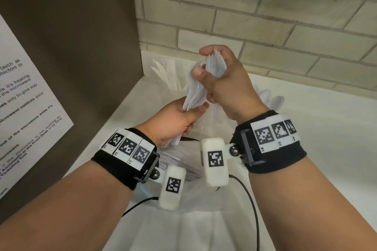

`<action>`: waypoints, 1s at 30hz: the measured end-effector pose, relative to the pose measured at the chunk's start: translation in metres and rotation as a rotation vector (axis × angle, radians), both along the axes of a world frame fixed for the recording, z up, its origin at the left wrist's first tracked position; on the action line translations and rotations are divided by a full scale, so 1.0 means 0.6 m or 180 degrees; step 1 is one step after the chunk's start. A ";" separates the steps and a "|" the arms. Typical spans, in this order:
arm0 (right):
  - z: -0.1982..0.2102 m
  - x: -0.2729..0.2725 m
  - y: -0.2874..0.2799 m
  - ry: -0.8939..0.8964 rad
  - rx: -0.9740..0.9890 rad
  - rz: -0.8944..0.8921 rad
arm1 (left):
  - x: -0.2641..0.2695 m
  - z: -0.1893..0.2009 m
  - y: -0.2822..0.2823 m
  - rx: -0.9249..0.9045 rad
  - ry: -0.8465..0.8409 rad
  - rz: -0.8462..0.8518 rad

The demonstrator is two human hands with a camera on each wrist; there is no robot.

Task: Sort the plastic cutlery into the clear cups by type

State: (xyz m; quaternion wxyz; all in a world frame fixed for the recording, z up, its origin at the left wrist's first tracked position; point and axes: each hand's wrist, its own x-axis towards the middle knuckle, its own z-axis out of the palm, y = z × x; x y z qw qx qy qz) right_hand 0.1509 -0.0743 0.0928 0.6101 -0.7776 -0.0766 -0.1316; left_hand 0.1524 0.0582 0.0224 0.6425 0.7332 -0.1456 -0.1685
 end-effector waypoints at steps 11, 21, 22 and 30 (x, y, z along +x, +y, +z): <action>0.036 -0.001 -0.041 -0.0428 0.1165 -0.0874 | 0.005 0.001 0.008 -0.1029 0.0994 0.0008; -0.016 -0.011 -0.015 0.0687 0.0413 0.0010 | 0.005 0.014 0.013 -0.1294 0.1096 -0.0163; -0.017 -0.010 -0.016 0.0714 0.0449 0.0036 | 0.006 0.013 0.015 -0.1240 0.1104 -0.0190; -0.020 -0.007 -0.020 0.0724 0.0474 -0.0147 | -0.003 0.010 0.021 -0.1376 0.1254 -0.0456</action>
